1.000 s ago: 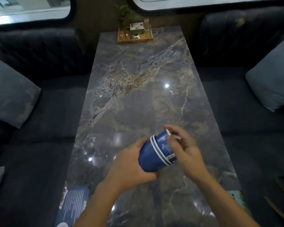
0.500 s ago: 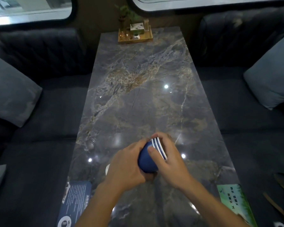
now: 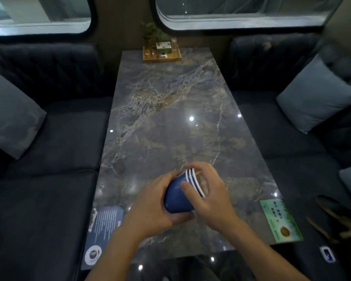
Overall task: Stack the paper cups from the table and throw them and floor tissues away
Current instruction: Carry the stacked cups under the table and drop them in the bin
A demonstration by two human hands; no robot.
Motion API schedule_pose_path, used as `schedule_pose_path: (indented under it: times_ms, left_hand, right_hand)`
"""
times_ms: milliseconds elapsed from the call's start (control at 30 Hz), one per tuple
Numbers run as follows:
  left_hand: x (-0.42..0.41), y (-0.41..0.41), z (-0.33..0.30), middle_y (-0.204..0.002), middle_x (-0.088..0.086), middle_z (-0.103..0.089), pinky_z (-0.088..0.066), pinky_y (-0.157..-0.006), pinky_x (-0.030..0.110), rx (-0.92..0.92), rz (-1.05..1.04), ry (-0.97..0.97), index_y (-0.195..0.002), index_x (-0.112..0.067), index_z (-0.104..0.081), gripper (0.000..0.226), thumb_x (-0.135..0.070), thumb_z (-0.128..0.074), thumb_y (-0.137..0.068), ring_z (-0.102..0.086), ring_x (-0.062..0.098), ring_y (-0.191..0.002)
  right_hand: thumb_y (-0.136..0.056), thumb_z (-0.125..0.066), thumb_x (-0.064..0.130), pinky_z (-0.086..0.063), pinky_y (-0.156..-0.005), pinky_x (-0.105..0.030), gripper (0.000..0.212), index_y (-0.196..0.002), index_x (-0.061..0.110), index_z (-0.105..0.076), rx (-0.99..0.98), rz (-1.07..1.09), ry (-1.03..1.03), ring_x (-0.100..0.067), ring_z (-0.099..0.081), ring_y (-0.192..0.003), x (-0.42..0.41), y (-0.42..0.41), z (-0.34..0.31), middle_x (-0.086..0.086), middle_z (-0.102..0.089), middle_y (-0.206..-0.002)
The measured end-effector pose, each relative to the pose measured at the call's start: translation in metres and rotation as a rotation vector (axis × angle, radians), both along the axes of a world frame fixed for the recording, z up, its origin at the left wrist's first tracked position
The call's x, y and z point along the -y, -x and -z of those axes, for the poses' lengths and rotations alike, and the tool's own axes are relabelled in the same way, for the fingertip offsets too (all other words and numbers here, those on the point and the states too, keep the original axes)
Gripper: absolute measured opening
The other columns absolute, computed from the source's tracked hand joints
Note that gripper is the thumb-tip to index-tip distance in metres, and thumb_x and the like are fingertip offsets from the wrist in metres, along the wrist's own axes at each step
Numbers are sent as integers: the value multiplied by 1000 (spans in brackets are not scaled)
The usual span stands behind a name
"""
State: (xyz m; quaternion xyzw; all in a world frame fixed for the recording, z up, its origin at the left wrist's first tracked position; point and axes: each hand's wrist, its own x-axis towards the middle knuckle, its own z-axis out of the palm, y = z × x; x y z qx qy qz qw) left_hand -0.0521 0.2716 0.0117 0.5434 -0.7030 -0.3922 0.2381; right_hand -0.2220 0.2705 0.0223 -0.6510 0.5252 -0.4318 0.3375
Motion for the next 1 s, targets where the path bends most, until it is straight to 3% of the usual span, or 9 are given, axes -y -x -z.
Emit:
schedule_pose_path:
  times_ms: [67, 200, 300, 433, 633, 767, 833, 900, 1000]
  left_hand:
    - [-26, -24, 9, -119, -28, -57, -53, -85, 19, -14, -48, -31, -123, -53, -43, 84, -65, -84, -52, -61, -7, -104]
    - [-86, -79, 35, -107, -16, -72, -57, -83, 29, -233, -327, -165, -110, -47, -59, 63, -61, -83, -54, -69, 6, -99]
    - [-129, -100, 48, -98, -2, -78, -59, -74, 22, -493, -498, -216, -104, -21, -69, 39, -27, -87, -69, -73, 21, -94]
    - [-179, -109, 62, -76, 8, -76, -61, -71, 24, -681, -584, -299, -88, -2, -69, 11, 7, -67, -83, -68, 31, -85]
    - [-236, -121, 68, -93, 28, -73, -59, -75, 24, -831, -594, -318, -91, 1, -68, 10, -2, -68, -81, -69, 25, -82]
    - [-258, -132, 67, -88, 24, -75, -60, -67, 22, -914, -605, -343, -92, 2, -67, 64, -38, -92, -49, -72, 17, -72]
    - [-265, -133, 66, -85, 22, -75, -59, -64, 21, -922, -619, -347, -88, -1, -67, 65, -43, -93, -45, -72, 16, -69]
    - [-271, -133, 66, -86, 22, -73, -59, -63, 19, -929, -643, -358, -88, -1, -67, 50, -35, -90, -58, -70, 13, -67]
    - [-280, -134, 65, -93, 31, -70, -59, -64, 19, -893, -646, -365, -88, 0, -66, 4, 1, -67, -84, -69, 18, -71]
  right_hand:
    - [-83, -63, 33, -45, -90, -20, 31, -113, 26, -57, -10, 30, 14, -10, -58, -106, -22, -6, -4, 7, -59, -111]
    - [-81, -59, 40, -42, -85, -10, 34, -114, 29, -56, 11, 92, 31, -6, -58, -103, -67, -15, -10, 7, -59, -111]
    - [-82, -59, 40, -41, -84, -8, 36, -115, 26, -56, 26, 105, 55, -6, -58, -103, -103, -27, -9, 5, -59, -112]
    - [-82, -60, 41, -41, -86, -6, 39, -118, 26, -54, -12, 95, 59, -2, -56, -107, -146, -50, -6, 9, -58, -115]
    - [-85, -64, 34, -41, -94, -14, 38, -122, 26, -54, -33, 85, 62, -6, -56, -113, -202, -70, -5, 8, -58, -119]
    - [-87, -62, 35, -37, -101, -13, 47, -131, 24, -52, -56, 74, 14, -1, -51, -123, -228, -75, -15, 12, -56, -131]
    - [-85, -58, 42, -32, -105, -9, 55, -137, 26, -47, -58, 59, -27, 5, -44, -130, -237, -75, -22, 17, -50, -138]
    - [-83, -57, 48, -28, -108, -8, 62, -141, 31, -40, -69, 54, -86, 9, -36, -134, -245, -75, -26, 21, -42, -144]
    - [-83, -54, 51, -25, -112, -11, 67, -144, 32, -34, -101, 51, -144, 12, -30, -137, -251, -74, -24, 22, -37, -148]
